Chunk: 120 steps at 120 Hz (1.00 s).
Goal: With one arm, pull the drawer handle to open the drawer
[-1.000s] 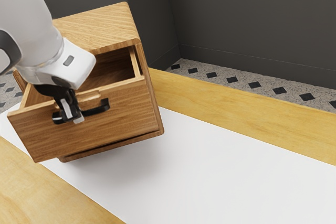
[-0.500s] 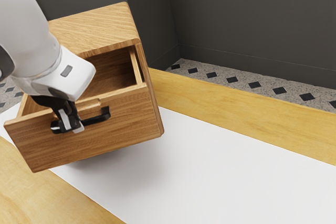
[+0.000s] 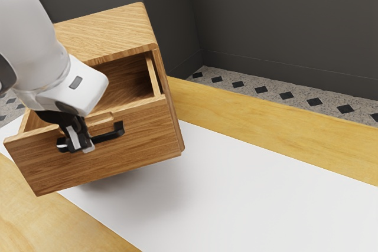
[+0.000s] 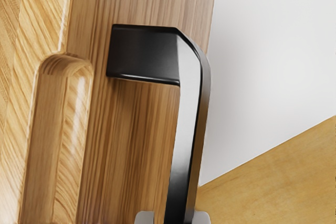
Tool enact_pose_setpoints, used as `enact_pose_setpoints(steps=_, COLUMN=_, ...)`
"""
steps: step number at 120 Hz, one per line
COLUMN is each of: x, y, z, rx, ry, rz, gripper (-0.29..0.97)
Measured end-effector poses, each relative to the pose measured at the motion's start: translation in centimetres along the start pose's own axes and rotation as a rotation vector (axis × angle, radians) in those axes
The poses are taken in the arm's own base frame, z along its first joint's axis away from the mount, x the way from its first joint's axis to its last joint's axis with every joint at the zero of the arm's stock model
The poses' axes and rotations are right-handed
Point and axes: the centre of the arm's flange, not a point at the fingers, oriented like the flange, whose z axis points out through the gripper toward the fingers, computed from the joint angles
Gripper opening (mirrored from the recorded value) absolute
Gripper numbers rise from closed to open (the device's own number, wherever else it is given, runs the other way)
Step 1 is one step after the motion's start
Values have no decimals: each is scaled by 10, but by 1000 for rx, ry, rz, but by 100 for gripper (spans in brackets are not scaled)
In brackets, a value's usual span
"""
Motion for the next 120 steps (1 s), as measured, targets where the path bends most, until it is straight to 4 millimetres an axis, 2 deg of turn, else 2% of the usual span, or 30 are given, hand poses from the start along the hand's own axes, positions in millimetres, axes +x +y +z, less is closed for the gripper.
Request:
enact_pose_setpoints(steps=34, x=1, y=6, z=-2, rx=-4, ry=2, rz=4, gripper=9)
enact_pose_setpoints(steps=55, x=2, y=12, z=-3, rx=-2, ry=3, rz=10, gripper=12)
enact_pose_setpoints(steps=76, x=5, y=21, z=-6, rx=-6, ry=8, rz=19, gripper=8)
enact_pose_setpoints(steps=120, x=1, y=27, z=-9, rx=-10, ry=17, rz=6, gripper=-5)
